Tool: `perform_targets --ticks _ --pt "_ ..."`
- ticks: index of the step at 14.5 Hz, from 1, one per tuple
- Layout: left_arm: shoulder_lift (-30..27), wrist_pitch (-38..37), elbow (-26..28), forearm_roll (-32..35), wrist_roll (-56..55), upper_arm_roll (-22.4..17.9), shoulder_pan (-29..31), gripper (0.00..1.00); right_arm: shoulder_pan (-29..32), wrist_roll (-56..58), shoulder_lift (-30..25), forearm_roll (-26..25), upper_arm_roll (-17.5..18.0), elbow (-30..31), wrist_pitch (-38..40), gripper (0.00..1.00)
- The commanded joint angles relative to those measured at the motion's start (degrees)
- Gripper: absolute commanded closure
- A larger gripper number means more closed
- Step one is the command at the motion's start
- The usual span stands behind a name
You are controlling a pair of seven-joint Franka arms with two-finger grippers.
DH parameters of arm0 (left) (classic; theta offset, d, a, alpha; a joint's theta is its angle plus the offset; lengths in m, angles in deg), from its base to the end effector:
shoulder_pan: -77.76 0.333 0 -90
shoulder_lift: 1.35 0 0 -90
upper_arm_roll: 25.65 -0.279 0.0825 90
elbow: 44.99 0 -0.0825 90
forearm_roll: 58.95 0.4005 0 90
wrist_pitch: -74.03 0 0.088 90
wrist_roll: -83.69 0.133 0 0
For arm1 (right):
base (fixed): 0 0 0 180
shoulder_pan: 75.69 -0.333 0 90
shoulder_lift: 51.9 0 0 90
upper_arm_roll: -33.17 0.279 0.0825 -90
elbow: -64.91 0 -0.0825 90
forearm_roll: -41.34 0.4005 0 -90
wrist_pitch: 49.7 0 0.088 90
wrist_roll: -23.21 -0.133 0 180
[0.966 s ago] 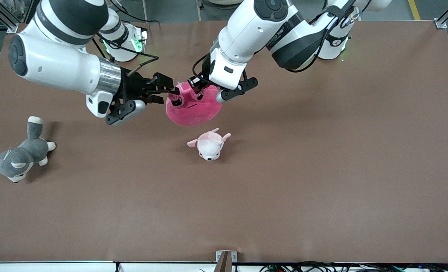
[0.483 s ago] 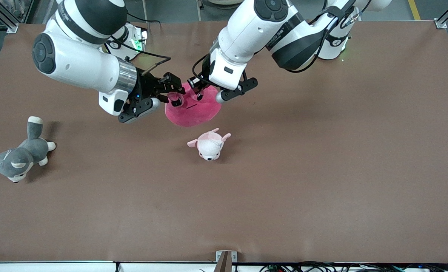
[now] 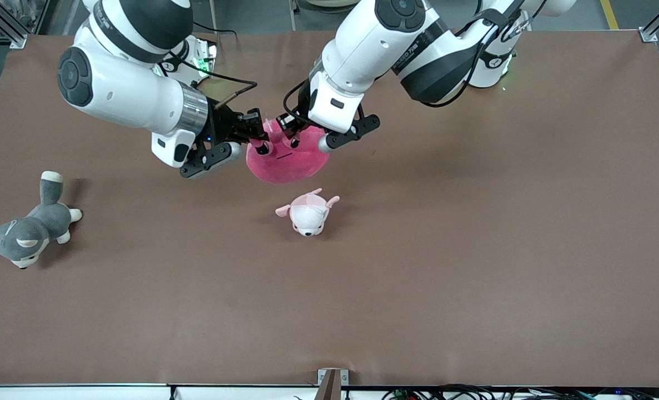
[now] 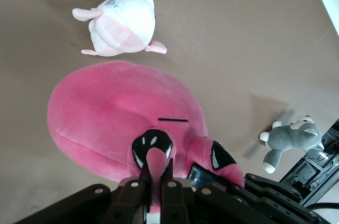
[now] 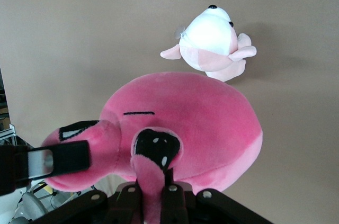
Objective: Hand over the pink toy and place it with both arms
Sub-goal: 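Close the right gripper on the plush and open the left gripper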
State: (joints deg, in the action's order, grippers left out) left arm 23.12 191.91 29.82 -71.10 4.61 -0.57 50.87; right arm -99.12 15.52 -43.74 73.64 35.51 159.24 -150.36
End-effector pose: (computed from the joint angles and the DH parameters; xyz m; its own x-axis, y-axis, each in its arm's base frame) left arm 0.4733 -0.5425 0.4996 0.8159 0.4882 -0.3098 0.5772 -0.7198 0.3856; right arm 0.5301 0.3226 0.4734 0.9641 0.2315 -0.1303 0.1340 -0.8474 -0.5138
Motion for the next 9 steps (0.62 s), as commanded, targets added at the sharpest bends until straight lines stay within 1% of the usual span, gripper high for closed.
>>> perform_targets --ticks 1,2,3,4,6,7,8,9 --pt "0.6 0.1 -1.6 -0.7 -0.6 0.0 -0.4 0.98 -0.8 -1.1 -0.5 -0.6 -0.5 0.4 -0.2 0.97" --pt "0.6 0.1 -1.6 -0.8 -0.6 0.0 -0.1 0.94 -0.8 -1.1 -0.5 -0.6 -0.5 0.4 -0.2 0.97" --pt "0.6 0.0 -1.6 -0.8 -0.6 0.0 0.1 0.87 -0.9 -1.2 -0.5 -0.6 -0.5 0.4 -0.2 0.97" --pt "0.6 -0.1 -1.6 -0.8 -0.3 0.0 0.3 0.70 -1.1 -1.2 -0.6 -0.6 -0.5 0.4 -0.2 0.97" --pt "0.3 -0.5 -1.6 -0.7 -0.2 -0.2 0.5 0.50 -1.4 -1.1 -0.6 -0.6 -0.5 0.4 0.0 0.97" --pt "0.2 -0.7 -1.5 -0.4 -0.2 -0.4 0.8 0.42 -1.3 -1.1 -0.6 -0.6 -0.5 0.4 0.0 0.97" --pt "0.0 -1.0 -1.5 0.1 0.1 -0.6 1.3 0.25 -1.1 -1.1 -0.6 -0.6 -0.5 0.2 0.0 0.97" --pt "-0.1 -1.7 -1.4 0.6 0.8 -0.6 2.2 0.01 -0.7 -1.1 -0.6 -0.6 -0.8 0.1 0.1 0.97"
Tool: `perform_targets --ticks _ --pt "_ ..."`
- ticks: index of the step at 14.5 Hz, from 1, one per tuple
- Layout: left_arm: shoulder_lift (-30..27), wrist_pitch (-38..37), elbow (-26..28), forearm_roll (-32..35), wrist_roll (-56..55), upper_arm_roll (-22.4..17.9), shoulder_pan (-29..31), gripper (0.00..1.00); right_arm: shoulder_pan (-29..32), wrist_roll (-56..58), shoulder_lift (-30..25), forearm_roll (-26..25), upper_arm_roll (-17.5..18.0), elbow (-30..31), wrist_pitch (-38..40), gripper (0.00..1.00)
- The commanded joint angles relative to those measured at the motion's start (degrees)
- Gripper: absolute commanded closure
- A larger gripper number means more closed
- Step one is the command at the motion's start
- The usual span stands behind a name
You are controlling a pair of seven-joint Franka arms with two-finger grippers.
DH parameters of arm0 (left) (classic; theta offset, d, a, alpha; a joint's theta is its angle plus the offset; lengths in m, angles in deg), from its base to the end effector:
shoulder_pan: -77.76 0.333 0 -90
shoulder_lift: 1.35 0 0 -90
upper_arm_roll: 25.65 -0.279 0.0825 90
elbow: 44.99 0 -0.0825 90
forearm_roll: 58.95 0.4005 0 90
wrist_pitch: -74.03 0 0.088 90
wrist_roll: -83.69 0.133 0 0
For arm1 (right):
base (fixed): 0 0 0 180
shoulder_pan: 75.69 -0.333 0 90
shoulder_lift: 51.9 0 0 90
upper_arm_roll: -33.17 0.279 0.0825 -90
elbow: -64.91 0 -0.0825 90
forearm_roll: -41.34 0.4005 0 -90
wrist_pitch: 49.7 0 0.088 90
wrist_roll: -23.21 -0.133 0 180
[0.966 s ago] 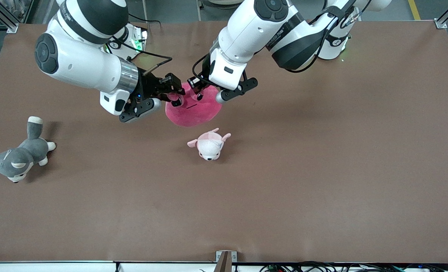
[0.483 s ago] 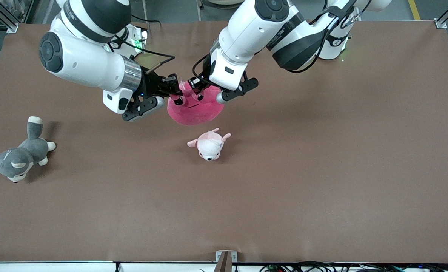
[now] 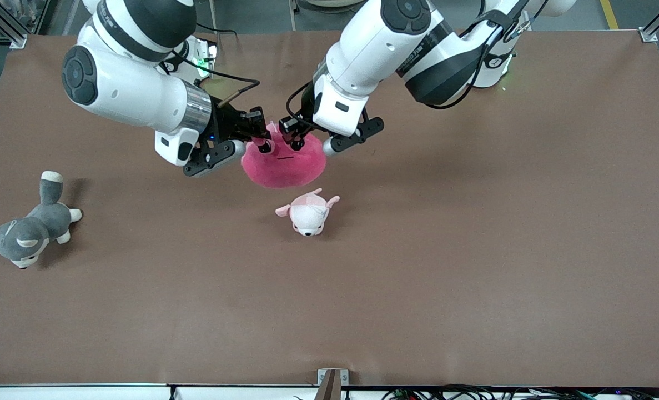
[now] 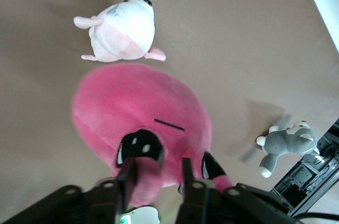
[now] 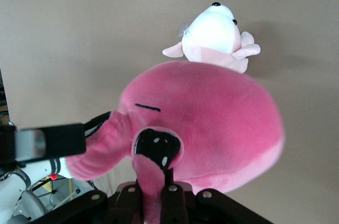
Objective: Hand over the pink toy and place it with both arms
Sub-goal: 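Close the right gripper on the plush and open the left gripper, then carry the plush with the right gripper while the left gripper withdraws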
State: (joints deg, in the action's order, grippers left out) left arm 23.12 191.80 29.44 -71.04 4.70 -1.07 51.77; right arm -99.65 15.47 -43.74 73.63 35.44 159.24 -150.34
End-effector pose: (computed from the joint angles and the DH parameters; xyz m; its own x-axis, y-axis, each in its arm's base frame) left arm 0.4863 -0.5314 0.5019 0.8066 0.5066 -0.3046 0.5909 -0.7067 0.3891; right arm 0.5275 0.3269 0.4733 0.9622 0.2386 -0.1309 0.1401 -0.8467 -0.5134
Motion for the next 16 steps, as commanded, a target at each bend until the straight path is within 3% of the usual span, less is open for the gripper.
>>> perform_targets --ticks 1,3,5,7,9,11,16 --pt "-0.2 -2.6 -1.0 1.4 2.9 -0.1 2.2 0.00 0.5 -1.1 -0.7 -0.6 -0.9 0.0 0.2 0.97" --pt "-0.9 -7.3 -0.9 4.4 6.7 -0.2 4.2 0.00 4.4 -0.4 -0.7 -0.6 -0.9 -1.1 2.8 0.97" --pt "-1.3 -12.0 -0.9 14.3 11.3 -0.1 6.4 0.00 9.6 1.1 -0.7 -0.7 -0.9 -1.4 5.2 0.97" --pt "-1.9 -14.3 -0.8 18.5 15.4 -0.1 9.5 0.00 13.9 3.5 -0.5 -3.7 -0.9 -1.4 5.3 0.97" --pt "-2.8 -15.9 -0.5 19.2 22.4 -0.1 14.1 0.00 16.1 5.1 0.0 -9.6 -0.9 -1.4 5.0 0.97" --pt "-3.7 -18.0 -0.4 19.2 31.2 -0.1 18.2 0.00 18.4 5.3 1.7 -12.4 -0.9 -1.4 4.9 0.97" --pt "-8.8 -28.9 -0.4 19.3 45.2 -0.1 26.8 0.00 25.3 14.6 8.1 -11.7 -0.7 -1.4 4.8 0.96"
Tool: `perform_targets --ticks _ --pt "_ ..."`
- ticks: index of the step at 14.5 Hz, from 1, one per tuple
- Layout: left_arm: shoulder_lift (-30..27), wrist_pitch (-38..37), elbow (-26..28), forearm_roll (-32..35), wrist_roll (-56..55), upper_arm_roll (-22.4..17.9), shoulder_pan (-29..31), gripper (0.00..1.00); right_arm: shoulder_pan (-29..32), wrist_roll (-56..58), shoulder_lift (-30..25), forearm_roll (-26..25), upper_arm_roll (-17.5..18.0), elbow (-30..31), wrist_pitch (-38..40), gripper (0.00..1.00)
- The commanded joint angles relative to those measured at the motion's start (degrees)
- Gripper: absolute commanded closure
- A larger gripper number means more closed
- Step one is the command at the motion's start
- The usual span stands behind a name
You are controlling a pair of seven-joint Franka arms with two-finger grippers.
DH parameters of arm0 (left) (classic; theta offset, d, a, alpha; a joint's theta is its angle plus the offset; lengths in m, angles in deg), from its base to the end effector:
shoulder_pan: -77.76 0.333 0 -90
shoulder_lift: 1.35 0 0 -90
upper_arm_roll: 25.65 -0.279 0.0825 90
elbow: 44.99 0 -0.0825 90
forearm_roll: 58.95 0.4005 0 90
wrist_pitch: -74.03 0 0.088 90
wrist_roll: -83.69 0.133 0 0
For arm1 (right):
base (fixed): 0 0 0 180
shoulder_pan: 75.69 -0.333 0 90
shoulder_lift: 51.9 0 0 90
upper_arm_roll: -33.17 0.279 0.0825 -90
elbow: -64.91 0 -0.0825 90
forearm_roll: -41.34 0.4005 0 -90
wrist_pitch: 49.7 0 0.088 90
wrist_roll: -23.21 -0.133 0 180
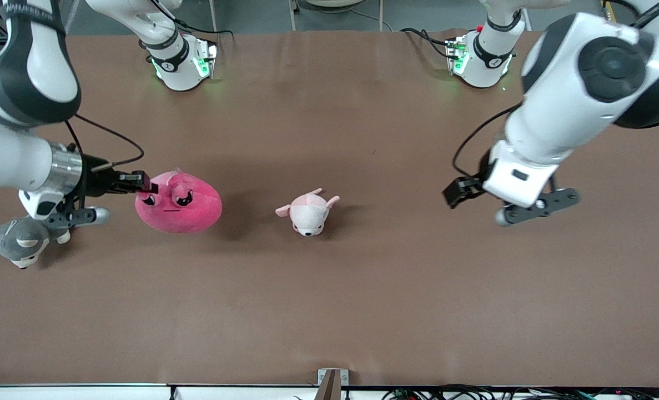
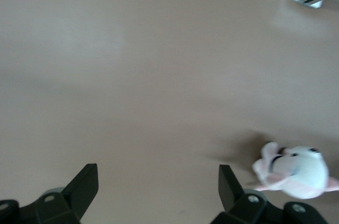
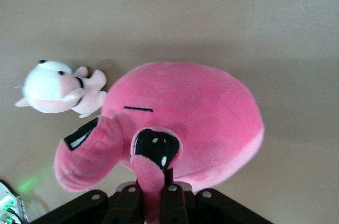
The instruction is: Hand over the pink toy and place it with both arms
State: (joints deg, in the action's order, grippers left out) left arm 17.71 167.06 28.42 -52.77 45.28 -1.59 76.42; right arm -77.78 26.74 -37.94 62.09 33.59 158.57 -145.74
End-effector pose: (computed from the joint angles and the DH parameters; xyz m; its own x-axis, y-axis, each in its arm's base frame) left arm 0.6153 -0.2343 0.5179 0.9696 0.2442 0.0130 0.2434 -0.9690 0.0431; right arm 0.6135 0.0703 0.4010 0.9805 0.0635 -0.1860 -0.0061 -0.9362 -0.3514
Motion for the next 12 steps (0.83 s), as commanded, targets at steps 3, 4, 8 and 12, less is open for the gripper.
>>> perform_targets --ticks 3,4,8,12 --pt "-6.7 -9.4 0.7 1.0 11.8 0.5 6.2 0.00 6.5 8.3 5.5 0.0 1.2 -0.9 -0.1 0.96" --pt "-7.3 -9.6 0.7 1.0 13.9 0.5 6.5 0.00 7.4 10.0 6.6 0.7 1.2 -1.1 -0.1 0.96" --pt "-10.6 -12.3 2.4 0.7 16.2 -0.1 8.0 0.00 9.7 16.0 9.9 4.4 1.2 -1.1 0.4 0.96" --pt "-15.7 -10.3 9.1 -0.4 23.3 -9.4 3.1 0.00 11.1 17.1 11.4 6.8 1.2 -1.2 0.5 0.96"
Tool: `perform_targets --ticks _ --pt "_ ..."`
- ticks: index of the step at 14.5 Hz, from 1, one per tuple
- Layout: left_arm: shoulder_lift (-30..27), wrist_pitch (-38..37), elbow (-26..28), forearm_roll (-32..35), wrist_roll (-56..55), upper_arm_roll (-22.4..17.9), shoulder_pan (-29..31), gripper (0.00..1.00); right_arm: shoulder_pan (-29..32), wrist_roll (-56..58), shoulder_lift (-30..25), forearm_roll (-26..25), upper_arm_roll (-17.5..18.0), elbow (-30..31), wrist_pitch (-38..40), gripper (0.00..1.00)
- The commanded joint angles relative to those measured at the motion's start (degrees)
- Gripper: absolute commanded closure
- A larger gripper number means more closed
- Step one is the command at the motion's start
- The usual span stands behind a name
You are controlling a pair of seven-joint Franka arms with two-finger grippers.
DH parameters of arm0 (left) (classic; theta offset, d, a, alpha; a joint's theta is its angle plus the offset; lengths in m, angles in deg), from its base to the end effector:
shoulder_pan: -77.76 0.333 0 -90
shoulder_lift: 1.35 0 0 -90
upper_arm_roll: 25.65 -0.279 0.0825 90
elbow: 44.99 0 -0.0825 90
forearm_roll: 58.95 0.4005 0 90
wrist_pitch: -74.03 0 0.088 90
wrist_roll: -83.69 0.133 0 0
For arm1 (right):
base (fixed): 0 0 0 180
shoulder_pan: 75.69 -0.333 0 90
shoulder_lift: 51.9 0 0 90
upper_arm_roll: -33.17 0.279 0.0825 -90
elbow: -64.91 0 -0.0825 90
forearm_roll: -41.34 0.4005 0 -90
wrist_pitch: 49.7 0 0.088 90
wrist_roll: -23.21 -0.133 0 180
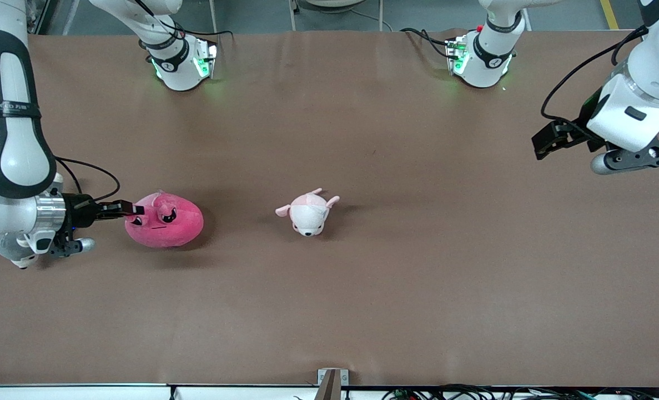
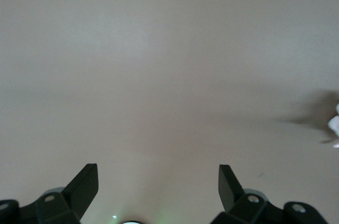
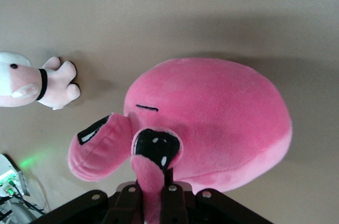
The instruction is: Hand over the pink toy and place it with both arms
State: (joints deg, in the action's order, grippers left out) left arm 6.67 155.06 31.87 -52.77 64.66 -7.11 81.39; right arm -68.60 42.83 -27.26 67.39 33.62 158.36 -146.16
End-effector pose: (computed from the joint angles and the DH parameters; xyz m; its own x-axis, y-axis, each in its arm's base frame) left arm 0.5766 -0.1241 0.5812 0.9954 0.0884 -0.0360 0.0853 -0.9932 -0.0790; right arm 0.6241 -0.0189 0.2915 0.9634 0.1448 -0.2258 0.0146 -0.8688 -0.4949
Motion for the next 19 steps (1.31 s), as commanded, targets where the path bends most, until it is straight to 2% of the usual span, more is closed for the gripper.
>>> perform_targets --ticks 1,3,4,10,13,15,16,17,18,19 --pt "-5.7 2.3 7.4 -1.2 4.3 -5.7 -2.9 0.00 2.2 1.1 0.8 1.8 1.1 -1.0 0.9 0.96" --pt "-7.5 2.7 9.7 -4.1 5.7 -10.8 -6.0 0.00 2.1 1.1 0.9 2.6 1.1 -0.9 1.1 0.96" --pt "-8.2 2.8 10.6 -4.5 7.6 -12.0 -7.0 0.00 2.2 1.1 1.4 3.3 1.1 -0.9 1.3 0.96" --pt "-13.9 5.7 18.3 -4.5 8.5 -12.3 -7.4 0.00 3.2 3.1 3.8 4.9 1.2 -0.9 1.8 0.96" --pt "-14.3 5.8 18.5 -4.5 8.5 -12.2 -7.1 0.00 4.2 4.8 5.4 8.0 1.1 -0.8 2.8 0.96" --pt "-14.3 5.8 18.1 -4.5 8.5 -12.2 -7.1 0.00 4.2 5.2 6.0 8.0 1.1 -0.9 2.8 0.96" --pt "-14.2 5.9 18.1 -4.7 8.5 -12.1 -7.1 0.00 4.2 5.2 6.0 8.0 1.1 -1.0 2.7 0.93" --pt "-14.1 6.1 18.1 -4.7 8.6 -12.1 -7.0 0.00 4.1 4.6 6.0 7.8 1.1 -1.5 2.7 0.56" --pt "-14.0 6.2 18.2 -5.0 8.6 -12.2 -7.0 0.00 4.2 4.0 5.8 7.7 1.0 -2.2 2.8 0.01" --pt "-13.8 6.9 18.2 -5.7 8.6 -12.2 -6.9 0.00 4.2 3.9 5.6 7.1 1.0 -4.0 2.8 0.00"
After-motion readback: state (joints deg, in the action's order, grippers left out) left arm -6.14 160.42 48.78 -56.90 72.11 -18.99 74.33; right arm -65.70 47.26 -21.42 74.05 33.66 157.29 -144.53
